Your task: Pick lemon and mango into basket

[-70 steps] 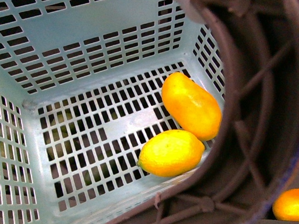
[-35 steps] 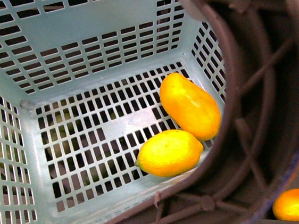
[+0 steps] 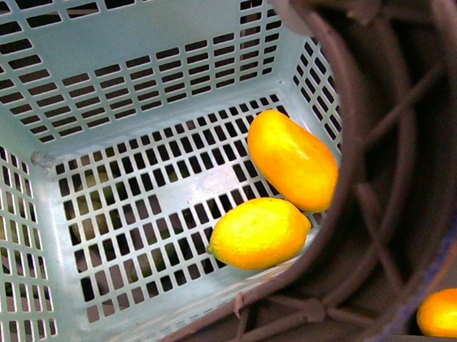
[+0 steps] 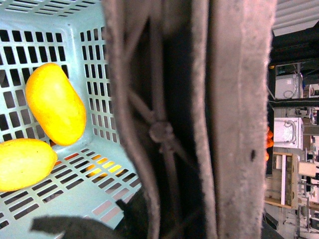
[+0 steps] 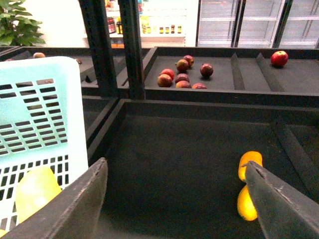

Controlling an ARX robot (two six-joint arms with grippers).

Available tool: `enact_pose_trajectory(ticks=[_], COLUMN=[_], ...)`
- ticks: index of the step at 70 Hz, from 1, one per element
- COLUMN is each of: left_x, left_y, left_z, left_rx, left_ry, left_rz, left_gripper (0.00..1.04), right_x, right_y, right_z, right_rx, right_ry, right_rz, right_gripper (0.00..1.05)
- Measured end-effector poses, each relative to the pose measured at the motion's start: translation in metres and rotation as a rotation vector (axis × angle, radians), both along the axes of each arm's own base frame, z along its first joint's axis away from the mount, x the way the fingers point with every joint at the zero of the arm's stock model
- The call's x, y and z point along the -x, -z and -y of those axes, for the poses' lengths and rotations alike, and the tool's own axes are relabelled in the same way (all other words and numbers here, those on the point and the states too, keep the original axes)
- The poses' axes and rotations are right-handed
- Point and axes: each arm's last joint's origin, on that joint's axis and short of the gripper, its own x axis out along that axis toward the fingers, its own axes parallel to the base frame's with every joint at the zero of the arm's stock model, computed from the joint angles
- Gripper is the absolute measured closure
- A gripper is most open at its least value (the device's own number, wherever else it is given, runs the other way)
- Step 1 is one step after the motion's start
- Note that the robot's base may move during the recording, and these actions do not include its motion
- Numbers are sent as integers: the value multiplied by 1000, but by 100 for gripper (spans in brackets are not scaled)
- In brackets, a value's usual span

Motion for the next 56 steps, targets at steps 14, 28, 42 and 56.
enact_pose_trajectory(ticks=[14,28,42,56], left_x=[0,2,1,0], left_y=[0,0,0,0], left_z=[0,3,2,0], left_rx=[1,15,3,-3], left_ry=[-1,28,4,-1], left_rz=[-1,-14,-4,1], left_gripper=[91,91,91,91], right_x=[0,0,0,0], right_y=[0,0,0,0], right_z=[0,0,0,0], right_rx=[0,0,0,0], right_ry=[1,2,0,2], right_rz=[0,0,-2,2], right_gripper=[9,9,9,9])
